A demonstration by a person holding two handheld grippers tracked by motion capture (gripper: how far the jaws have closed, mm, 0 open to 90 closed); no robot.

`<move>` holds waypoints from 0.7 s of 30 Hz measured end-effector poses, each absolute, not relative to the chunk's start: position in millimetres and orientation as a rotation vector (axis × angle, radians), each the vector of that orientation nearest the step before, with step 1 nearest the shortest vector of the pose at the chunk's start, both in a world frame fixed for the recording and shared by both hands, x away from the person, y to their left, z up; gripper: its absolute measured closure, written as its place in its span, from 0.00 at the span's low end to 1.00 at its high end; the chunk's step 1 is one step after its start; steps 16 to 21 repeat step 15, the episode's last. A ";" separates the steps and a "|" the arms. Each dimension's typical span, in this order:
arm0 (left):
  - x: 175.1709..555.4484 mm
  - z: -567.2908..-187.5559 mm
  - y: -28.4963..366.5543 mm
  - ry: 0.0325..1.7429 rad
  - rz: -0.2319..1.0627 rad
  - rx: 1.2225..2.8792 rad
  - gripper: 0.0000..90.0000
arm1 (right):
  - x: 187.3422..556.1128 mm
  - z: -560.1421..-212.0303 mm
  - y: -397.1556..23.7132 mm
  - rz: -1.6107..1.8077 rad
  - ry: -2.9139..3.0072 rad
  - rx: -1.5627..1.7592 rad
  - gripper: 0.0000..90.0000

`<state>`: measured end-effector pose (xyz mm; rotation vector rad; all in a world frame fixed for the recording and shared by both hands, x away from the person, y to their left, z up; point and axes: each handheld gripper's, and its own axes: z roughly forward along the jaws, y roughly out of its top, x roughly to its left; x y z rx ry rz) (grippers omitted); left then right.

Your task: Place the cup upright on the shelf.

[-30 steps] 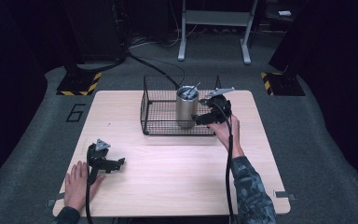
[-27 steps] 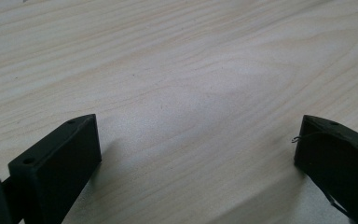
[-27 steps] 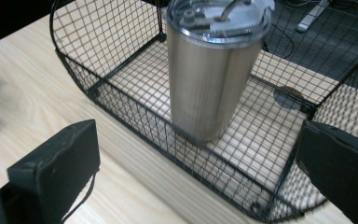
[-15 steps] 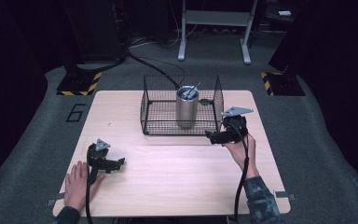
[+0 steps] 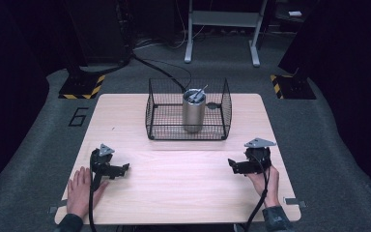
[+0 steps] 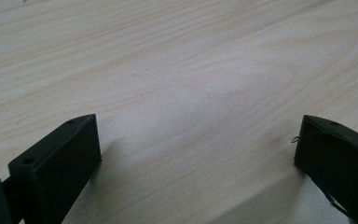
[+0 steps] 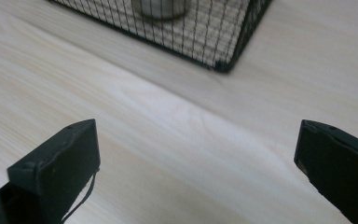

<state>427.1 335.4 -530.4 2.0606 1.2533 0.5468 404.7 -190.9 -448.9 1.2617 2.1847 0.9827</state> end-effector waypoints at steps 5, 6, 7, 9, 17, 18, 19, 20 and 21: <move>427.0 -530.6 334.9 1.257 0.546 2.053 0.00 | 396.3 -485.6 -204.6 0.938 2.203 1.345 0.00; 427.0 -530.4 335.4 1.253 0.547 2.060 0.00 | 394.8 -493.0 -209.1 0.930 2.214 1.356 0.00; 427.0 -530.4 335.3 1.254 0.547 2.060 0.00 | 393.6 -497.1 -210.5 0.932 2.206 1.374 0.00; 427.0 -530.6 335.0 1.257 0.547 2.053 0.00 | 391.4 -505.7 -214.4 0.923 2.201 1.400 0.00; 427.0 -530.4 335.3 1.254 0.547 2.061 0.00 | 389.3 -520.0 -221.9 0.903 2.174 1.428 0.00; 427.0 -530.4 335.3 1.254 0.547 2.061 0.00 | 389.3 -520.0 -221.9 0.903 2.174 1.428 0.00; 427.0 -530.4 335.3 1.254 0.547 2.061 0.00 | 389.3 -520.0 -221.9 0.903 2.174 1.428 0.00; 427.0 -530.4 335.3 1.254 0.547 2.061 0.00 | 389.3 -520.0 -221.9 0.903 2.174 1.428 0.00; 427.0 -530.4 335.3 1.254 0.547 2.061 0.00 | 389.3 -520.0 -221.9 0.903 2.174 1.428 0.00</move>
